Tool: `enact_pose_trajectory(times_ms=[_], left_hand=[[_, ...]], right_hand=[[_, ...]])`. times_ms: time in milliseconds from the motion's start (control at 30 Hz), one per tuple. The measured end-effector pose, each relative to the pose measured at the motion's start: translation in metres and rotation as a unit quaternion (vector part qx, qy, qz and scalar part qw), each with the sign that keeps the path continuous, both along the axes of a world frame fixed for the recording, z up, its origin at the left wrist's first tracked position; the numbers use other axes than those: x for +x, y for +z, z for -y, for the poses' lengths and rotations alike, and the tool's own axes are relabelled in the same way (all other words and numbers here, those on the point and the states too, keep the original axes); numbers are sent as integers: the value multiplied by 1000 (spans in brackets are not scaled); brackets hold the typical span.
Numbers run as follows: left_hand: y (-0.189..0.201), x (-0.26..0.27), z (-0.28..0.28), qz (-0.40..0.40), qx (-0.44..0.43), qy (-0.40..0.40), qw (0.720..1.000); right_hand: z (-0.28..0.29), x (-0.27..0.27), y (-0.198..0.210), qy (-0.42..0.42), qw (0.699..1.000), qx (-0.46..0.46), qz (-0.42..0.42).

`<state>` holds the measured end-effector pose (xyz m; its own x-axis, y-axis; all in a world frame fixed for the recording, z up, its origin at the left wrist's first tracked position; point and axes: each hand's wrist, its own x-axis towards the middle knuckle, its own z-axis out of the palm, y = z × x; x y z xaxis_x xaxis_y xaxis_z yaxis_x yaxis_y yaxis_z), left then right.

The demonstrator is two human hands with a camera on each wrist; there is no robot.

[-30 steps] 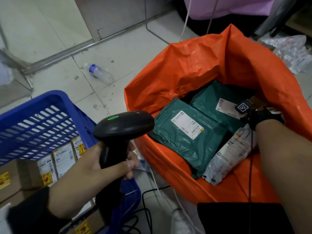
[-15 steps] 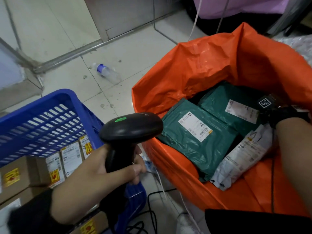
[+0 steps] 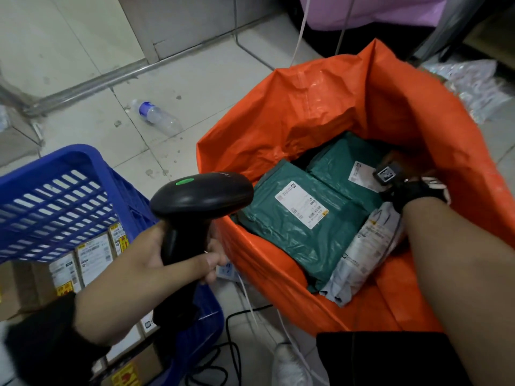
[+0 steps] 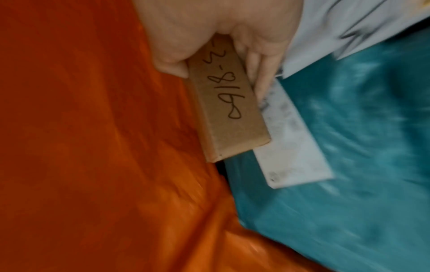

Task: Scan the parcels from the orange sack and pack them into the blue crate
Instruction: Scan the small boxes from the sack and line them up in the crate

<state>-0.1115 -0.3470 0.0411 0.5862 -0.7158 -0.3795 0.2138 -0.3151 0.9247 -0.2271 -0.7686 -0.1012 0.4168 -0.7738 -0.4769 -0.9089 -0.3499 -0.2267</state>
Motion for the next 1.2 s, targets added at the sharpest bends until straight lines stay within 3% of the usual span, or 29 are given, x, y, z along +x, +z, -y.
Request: enact_pose_trajectory(times_ms=[33,100,133,167,233,300,333,367,467,533,700,833,967,1100,1200], left_hand=[[2,0,-2,0,-10,6,1000],[9,0,-7,4,-25,16,1000],[12,-1,-10,7,-31,22,999],[16,-2,-14,10,-40,28,999],[26,-5,-24,18,-53,43,998],[34,-7,-37,26,-57,56,996],[39,-8,-46,30,-61,63,996],[43,-8,-56,31,-63,71,995],[58,-11,-88,23,-75,105,991],[67,-15,-112,24,-90,124,988],[88,-28,-174,41,-102,187,976],[99,-34,-232,60,-114,217,968],[102,-40,-290,68,-126,258,956],[90,-43,-338,80,-116,304,942],[73,-40,-363,82,-92,338,933]], right_hand=[[-13,4,10,4,998,-58,-38],[-29,6,12,-84,996,-22,15],[-39,14,14,-176,979,15,104],[-43,22,12,-255,939,57,224],[-43,33,11,-378,823,167,390],[-60,52,13,-409,734,262,474],[-75,63,17,-400,725,292,479],[-91,72,23,-377,728,312,480],[-136,93,59,-280,782,330,448],[-176,103,95,-235,796,354,430],[-268,124,145,-122,776,470,402],[-348,140,171,-74,733,545,400],[-422,150,175,-76,707,590,382],[-492,158,161,-39,722,600,343],[-537,160,149,38,715,623,314]])
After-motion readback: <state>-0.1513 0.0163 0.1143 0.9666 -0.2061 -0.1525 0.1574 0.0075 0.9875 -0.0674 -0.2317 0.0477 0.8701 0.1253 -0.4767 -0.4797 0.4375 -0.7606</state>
